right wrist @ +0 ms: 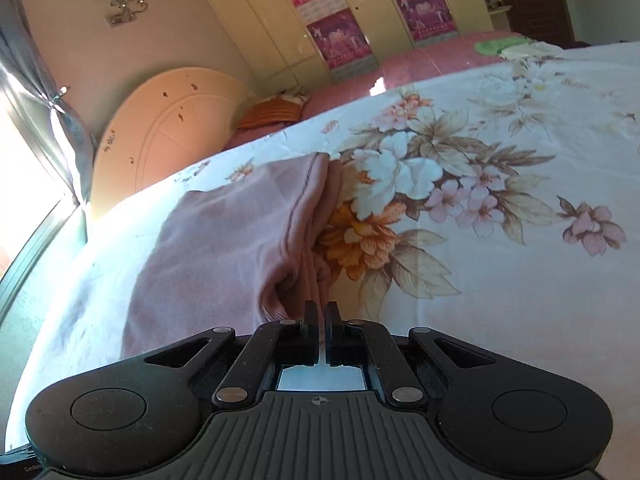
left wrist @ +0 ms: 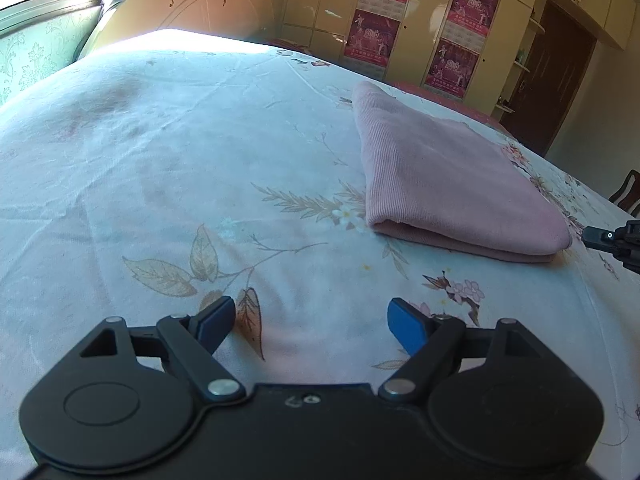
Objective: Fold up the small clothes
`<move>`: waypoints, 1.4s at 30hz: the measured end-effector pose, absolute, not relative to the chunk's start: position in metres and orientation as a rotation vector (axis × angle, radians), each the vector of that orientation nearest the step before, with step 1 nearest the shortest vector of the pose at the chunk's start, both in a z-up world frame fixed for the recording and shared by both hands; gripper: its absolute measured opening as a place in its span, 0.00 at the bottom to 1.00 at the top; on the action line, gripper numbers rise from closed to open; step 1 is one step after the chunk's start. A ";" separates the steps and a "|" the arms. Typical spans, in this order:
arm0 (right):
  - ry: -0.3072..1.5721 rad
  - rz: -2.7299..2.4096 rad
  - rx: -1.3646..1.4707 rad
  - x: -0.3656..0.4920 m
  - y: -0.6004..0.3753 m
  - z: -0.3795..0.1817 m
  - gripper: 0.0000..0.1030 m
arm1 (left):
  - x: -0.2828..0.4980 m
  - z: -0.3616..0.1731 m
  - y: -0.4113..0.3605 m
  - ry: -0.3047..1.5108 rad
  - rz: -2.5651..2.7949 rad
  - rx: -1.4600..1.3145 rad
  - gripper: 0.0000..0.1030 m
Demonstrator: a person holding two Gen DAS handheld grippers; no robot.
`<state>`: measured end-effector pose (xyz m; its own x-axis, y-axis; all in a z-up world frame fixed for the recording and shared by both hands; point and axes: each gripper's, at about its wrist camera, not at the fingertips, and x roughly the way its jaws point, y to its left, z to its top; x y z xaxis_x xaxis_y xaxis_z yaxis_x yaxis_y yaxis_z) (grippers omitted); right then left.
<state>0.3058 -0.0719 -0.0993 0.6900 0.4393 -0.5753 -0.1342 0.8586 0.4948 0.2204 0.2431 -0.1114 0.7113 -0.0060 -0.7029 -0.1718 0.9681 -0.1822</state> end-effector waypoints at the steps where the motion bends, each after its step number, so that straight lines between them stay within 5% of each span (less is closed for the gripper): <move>1: 0.731 0.349 0.409 0.309 -0.064 -0.093 0.03 | 0.221 -0.110 0.243 0.777 0.090 -0.245 0.80; 11: 0.882 0.314 0.189 0.343 -0.016 -0.119 0.00 | 0.222 -0.095 0.229 0.775 0.046 -0.222 0.82; 20: 0.753 0.355 0.153 0.228 -0.033 -0.062 0.00 | 0.178 -0.069 0.201 0.719 0.024 -0.197 0.83; 23: 0.740 0.348 0.149 0.185 -0.041 -0.047 0.00 | 0.154 -0.050 0.178 0.662 -0.009 -0.132 0.64; 25: 0.733 0.337 0.136 0.164 -0.043 -0.040 0.00 | 0.141 -0.040 0.163 0.654 -0.032 -0.098 0.28; 27: 0.723 0.320 0.123 0.139 -0.045 -0.031 0.00 | 0.128 -0.031 0.150 0.646 -0.051 -0.091 0.29; 29: 0.715 0.308 0.135 0.122 -0.048 -0.023 0.00 | 0.112 -0.021 0.139 0.615 -0.083 -0.104 0.44; 30: 0.691 0.269 0.145 0.112 -0.050 -0.018 0.26 | 0.104 -0.015 0.132 0.589 -0.091 -0.097 0.87; 31: 0.672 0.205 0.149 0.103 -0.051 -0.013 0.97 | 0.094 -0.010 0.121 0.552 -0.052 -0.062 0.97; 42: 0.626 0.198 0.076 0.050 -0.058 -0.003 1.00 | 0.055 0.007 0.081 0.518 -0.046 0.023 1.00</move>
<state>0.0498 -0.0581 -0.0030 0.7922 0.2071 -0.5740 -0.1612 0.9783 0.1305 0.0546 0.0810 0.0075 0.8677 -0.0379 -0.4957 0.0497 0.9987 0.0107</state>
